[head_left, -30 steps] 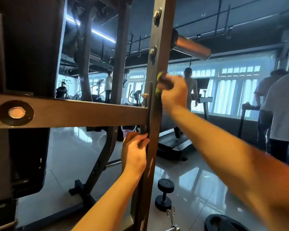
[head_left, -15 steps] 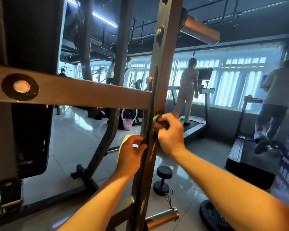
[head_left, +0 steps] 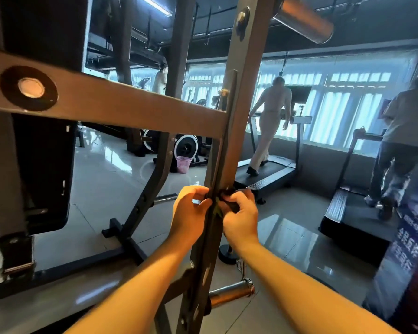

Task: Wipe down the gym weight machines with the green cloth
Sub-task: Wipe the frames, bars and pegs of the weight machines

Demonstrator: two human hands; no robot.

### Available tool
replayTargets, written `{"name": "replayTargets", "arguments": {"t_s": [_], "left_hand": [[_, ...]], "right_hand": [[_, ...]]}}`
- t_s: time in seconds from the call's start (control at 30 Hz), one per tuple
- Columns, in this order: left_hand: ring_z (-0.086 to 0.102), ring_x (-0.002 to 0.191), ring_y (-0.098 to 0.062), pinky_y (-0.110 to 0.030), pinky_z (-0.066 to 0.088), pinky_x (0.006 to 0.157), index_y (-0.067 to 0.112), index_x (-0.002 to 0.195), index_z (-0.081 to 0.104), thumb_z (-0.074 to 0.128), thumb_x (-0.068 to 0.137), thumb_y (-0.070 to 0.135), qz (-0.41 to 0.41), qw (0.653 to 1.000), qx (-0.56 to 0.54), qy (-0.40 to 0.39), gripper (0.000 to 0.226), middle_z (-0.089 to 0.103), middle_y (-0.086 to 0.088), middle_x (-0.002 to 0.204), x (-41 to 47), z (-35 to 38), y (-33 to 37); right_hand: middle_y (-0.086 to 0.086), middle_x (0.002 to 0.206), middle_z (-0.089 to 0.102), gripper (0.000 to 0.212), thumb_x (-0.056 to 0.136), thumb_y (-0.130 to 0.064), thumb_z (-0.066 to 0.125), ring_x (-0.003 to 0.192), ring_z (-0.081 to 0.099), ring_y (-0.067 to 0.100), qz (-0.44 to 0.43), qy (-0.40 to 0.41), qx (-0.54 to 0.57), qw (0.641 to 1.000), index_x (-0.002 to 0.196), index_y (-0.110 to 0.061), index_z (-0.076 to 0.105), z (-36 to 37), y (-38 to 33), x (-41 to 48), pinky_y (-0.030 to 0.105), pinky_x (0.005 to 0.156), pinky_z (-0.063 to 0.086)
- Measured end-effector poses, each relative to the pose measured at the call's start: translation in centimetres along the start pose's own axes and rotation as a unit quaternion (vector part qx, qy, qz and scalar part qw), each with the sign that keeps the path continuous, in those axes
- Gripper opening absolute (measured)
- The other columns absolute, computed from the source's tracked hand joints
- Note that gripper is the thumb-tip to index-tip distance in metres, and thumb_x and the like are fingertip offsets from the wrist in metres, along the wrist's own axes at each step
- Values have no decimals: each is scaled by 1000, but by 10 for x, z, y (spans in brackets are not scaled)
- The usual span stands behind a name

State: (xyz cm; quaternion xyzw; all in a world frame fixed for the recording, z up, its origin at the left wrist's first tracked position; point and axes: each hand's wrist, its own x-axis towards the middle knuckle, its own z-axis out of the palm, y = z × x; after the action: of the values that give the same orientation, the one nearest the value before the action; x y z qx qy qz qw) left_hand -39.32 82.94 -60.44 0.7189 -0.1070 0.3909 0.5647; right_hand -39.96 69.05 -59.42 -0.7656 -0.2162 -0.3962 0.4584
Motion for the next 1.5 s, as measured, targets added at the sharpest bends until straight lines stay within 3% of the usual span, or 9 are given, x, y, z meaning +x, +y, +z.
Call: {"name": "replayTargets", "arguments": {"t_s": [0.13, 0.23, 0.4, 0.57, 0.73, 0.87, 1.07, 1.37, 1.5], "left_hand": [[63, 94, 3, -16, 51, 82, 20, 104, 70, 74, 92, 15, -54, 998, -4, -24, 14, 67, 9, 102, -6, -3, -8], [62, 93, 8, -8, 49, 77, 21, 105, 69, 74, 93, 15, -72, 997, -16, -31, 14, 67, 11, 101, -8, -4, -9], [63, 93, 6, -7, 49, 78, 20, 105, 70, 73, 92, 9, -77, 995, -54, -30, 17, 68, 6, 103, -13, -6, -9], [64, 98, -1, -13, 45, 82, 22, 103, 70, 71, 93, 13, -112, 992, -47, -35, 13, 68, 10, 104, -24, -6, -15], [64, 96, 0, -17, 48, 82, 27, 99, 69, 71, 94, 16, -133, 989, -54, -32, 11, 69, 10, 102, -23, -4, -17], [65, 99, -2, -22, 51, 86, 28, 99, 70, 73, 93, 18, -131, 989, -66, -37, 12, 71, 11, 102, -22, -5, -21], [65, 104, -9, -33, 54, 95, 28, 100, 72, 73, 93, 17, -120, 990, -52, -43, 13, 71, 8, 105, -22, -8, -21], [66, 99, -5, -19, 50, 87, 16, 105, 74, 71, 94, 14, -122, 990, -60, -31, 12, 71, 6, 105, -25, -7, -16], [67, 99, -9, -25, 54, 91, 19, 102, 75, 73, 93, 13, -98, 993, -54, -34, 11, 71, 1, 106, -25, -8, -19]], "right_hand": [[4, 96, 61, 14, 84, 2, 76, 95, 61, 22, -36, 50, -19, 998, 89, -11, 76, -10, -31, 57, 32, 85, 55], [6, 97, 62, 12, 86, 3, 74, 86, 62, 12, -71, 77, 1, 994, 93, -6, 75, -14, -47, 77, 11, 80, 51], [-4, 88, 55, 36, 79, 17, 66, 81, 56, -3, -13, 50, -20, 998, 79, -18, 63, 2, -8, 2, 5, 75, 41], [-10, 88, 57, 26, 83, 7, 73, 83, 60, 1, 68, -52, -17, 996, 78, -18, 68, -2, 4, -34, 19, 74, 47], [4, 88, 62, 12, 84, 5, 72, 78, 59, 5, -53, 85, -19, 995, 86, -7, 74, -19, -44, 72, 11, 72, 47], [6, 90, 58, 16, 79, 13, 68, 83, 59, 14, -79, 105, -28, 991, 84, -3, 70, -3, -25, 47, 24, 79, 55], [-12, 92, 58, 18, 82, 6, 77, 86, 60, -1, 3, -48, -36, 998, 83, -11, 72, 0, 10, -38, 9, 79, 46], [7, 92, 62, 17, 81, 8, 74, 83, 60, 13, -61, 89, -20, 994, 83, -8, 73, -7, -26, 48, 11, 76, 48], [-9, 92, 57, 32, 83, 12, 72, 86, 58, -5, -5, -25, -48, 999, 82, -20, 66, 1, 14, -38, 6, 78, 43]]}}
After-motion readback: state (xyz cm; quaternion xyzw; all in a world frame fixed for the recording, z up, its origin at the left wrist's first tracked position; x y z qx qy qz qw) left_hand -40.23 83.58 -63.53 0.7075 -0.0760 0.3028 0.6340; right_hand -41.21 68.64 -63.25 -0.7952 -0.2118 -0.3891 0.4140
